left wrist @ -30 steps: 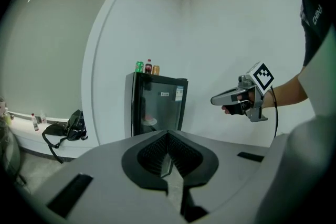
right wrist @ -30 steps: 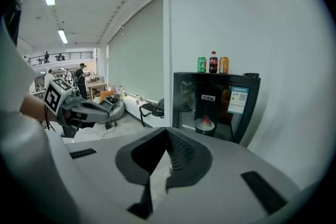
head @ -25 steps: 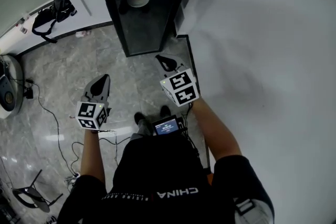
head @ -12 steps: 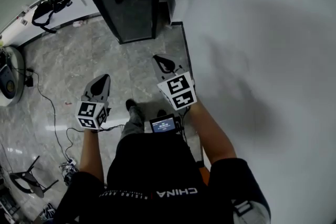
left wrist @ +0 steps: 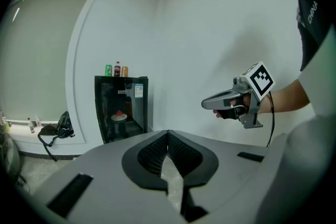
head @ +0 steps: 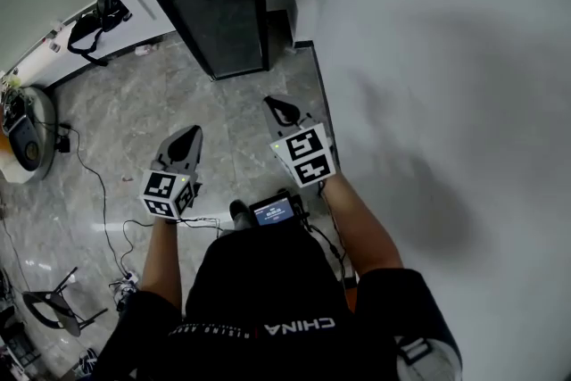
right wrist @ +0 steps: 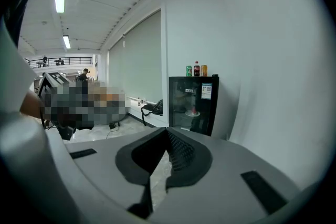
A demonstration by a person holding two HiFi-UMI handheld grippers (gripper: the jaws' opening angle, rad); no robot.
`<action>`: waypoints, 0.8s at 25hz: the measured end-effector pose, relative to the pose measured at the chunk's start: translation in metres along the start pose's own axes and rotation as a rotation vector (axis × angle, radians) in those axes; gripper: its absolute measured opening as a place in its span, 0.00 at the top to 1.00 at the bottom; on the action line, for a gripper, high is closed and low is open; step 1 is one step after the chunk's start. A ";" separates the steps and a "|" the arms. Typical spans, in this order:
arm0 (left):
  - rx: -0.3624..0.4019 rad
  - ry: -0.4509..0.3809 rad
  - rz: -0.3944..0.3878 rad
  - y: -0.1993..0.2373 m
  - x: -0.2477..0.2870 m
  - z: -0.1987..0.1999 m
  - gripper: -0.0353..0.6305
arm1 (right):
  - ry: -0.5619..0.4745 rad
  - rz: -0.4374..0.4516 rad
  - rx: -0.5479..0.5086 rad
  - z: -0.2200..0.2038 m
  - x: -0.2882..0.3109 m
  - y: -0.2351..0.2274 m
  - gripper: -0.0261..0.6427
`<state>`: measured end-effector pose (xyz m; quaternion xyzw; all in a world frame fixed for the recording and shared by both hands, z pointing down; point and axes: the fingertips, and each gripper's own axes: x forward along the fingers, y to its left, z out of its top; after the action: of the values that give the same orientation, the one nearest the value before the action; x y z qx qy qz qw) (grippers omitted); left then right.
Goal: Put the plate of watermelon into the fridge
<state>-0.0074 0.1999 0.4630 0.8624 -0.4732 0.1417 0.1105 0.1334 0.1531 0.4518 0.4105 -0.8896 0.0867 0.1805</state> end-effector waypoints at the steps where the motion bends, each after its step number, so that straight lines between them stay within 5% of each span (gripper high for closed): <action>1: 0.006 -0.009 0.000 0.002 -0.001 0.002 0.93 | -0.001 0.001 -0.002 0.001 0.004 0.003 0.94; 9: -0.010 -0.058 0.044 0.020 -0.042 -0.003 0.93 | 0.012 0.008 -0.063 0.011 0.002 0.051 0.94; 20: -0.024 -0.082 0.004 0.027 -0.059 0.002 0.93 | -0.018 -0.017 -0.075 0.027 -0.003 0.069 0.94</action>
<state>-0.0599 0.2314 0.4417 0.8651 -0.4809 0.1009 0.1011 0.0758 0.1918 0.4258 0.4119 -0.8902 0.0481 0.1886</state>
